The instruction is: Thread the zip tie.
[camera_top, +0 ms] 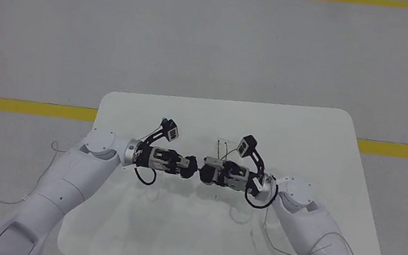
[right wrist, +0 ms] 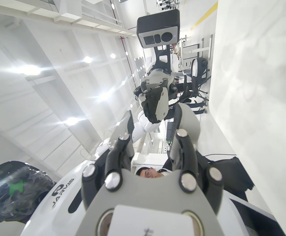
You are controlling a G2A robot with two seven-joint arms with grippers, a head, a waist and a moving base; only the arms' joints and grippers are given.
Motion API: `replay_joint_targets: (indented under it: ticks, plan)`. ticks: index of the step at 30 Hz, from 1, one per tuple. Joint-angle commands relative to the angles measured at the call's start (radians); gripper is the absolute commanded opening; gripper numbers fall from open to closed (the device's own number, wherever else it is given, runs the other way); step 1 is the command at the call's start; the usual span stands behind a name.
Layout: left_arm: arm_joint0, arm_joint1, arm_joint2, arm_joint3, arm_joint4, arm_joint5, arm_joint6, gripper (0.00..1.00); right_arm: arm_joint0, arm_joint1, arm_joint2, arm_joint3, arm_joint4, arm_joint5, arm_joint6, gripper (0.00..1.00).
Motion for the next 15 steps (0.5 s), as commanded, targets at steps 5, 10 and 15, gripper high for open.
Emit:
replay_joint_targets:
  ticks: [5, 10, 15]
  plan:
    - [0.0, 0.0, 0.0, 0.0, 0.0, 0.0, 0.0, 0.0, -0.01, 0.003, 0.016, 0.007, 0.025, 0.019, 0.002, 1.0]
    - [0.0, 0.0, 0.0, 0.0, 0.0, 0.0, 0.0, 0.0, -0.01, 0.003, 0.016, 0.007, 0.025, 0.019, 0.002, 1.0]
    - [0.0, 0.0, 0.0, 0.0, 0.0, 0.0, 0.0, 0.0, -0.01, 0.003, 0.016, 0.007, 0.025, 0.019, 0.002, 1.0]
